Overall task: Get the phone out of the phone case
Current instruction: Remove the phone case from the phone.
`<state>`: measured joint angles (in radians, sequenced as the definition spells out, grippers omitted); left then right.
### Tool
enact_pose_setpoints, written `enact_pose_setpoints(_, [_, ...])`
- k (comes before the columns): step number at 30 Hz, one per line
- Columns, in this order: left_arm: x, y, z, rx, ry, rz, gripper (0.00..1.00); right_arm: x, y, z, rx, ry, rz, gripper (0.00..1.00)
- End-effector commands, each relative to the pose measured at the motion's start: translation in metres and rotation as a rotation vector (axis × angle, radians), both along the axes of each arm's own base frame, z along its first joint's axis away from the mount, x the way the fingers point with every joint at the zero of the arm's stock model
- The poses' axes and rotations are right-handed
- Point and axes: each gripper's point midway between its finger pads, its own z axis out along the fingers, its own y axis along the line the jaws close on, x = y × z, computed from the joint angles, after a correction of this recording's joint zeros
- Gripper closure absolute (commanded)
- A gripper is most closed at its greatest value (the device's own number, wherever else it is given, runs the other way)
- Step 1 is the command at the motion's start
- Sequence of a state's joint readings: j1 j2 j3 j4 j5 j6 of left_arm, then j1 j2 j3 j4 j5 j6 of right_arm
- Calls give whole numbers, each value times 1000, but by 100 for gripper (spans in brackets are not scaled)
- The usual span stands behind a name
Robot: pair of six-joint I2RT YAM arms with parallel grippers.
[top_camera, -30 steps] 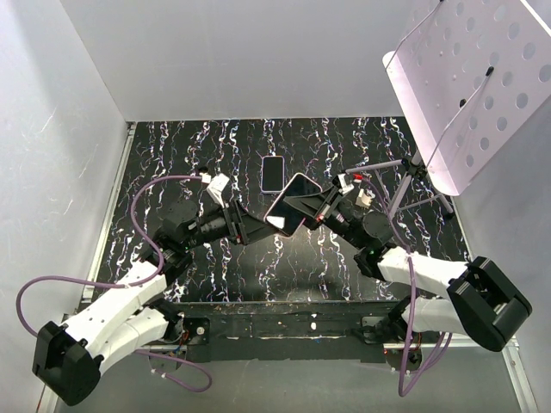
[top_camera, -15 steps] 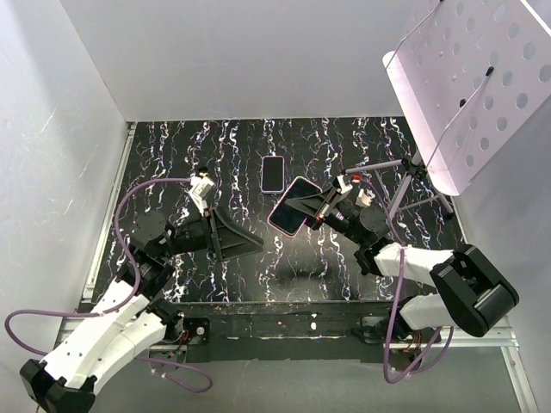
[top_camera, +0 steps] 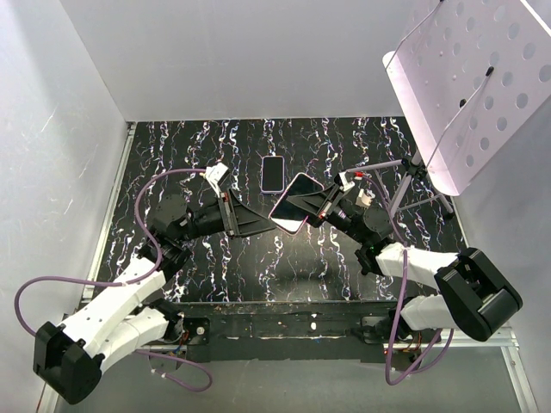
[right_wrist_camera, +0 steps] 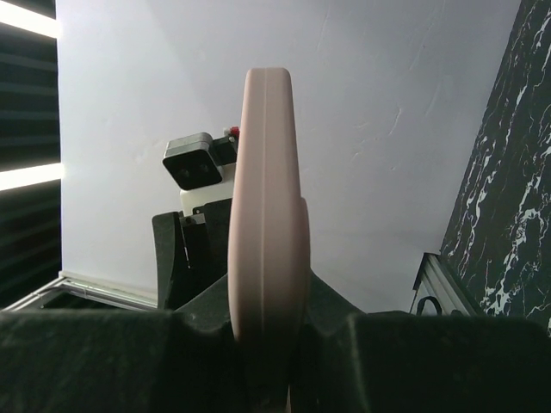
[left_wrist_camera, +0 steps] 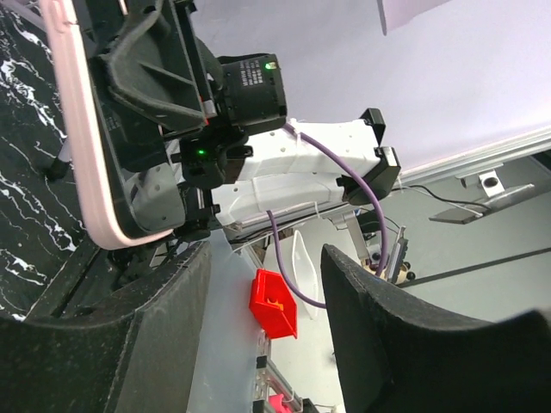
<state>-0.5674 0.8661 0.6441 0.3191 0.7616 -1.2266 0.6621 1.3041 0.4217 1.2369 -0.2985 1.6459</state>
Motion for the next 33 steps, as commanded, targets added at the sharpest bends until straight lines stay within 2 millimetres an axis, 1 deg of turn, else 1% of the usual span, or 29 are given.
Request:
enact_pose_setpoints(1, [8,0,4,7,-21,39,48,-34,-27,93,257,-327,-2,99])
enact_pose_setpoints(5, [14,0,-9,49,3,68,50,-36,-27,97,263,-334,-2,99])
enact_pose_setpoints(13, [26,-2,-24,87,57,105,51,-39,-26,99,261,-339,6,99])
enact_pose_setpoints(19, [34,-4,-28,90,75,128,50,-40,-22,98,251,-337,13,99])
enact_pose_setpoints(24, [45,1,-45,133,157,210,50,-44,-20,100,250,-346,23,99])
enact_pose_setpoints(26, [49,2,-48,134,172,238,49,-46,-19,102,246,-351,26,99])
enact_pose_setpoints(28, [53,2,-46,130,175,252,50,-47,-17,101,240,-352,30,99])
enact_pose_setpoints(33, [63,-3,-36,107,179,259,50,-50,-13,100,230,-358,40,99])
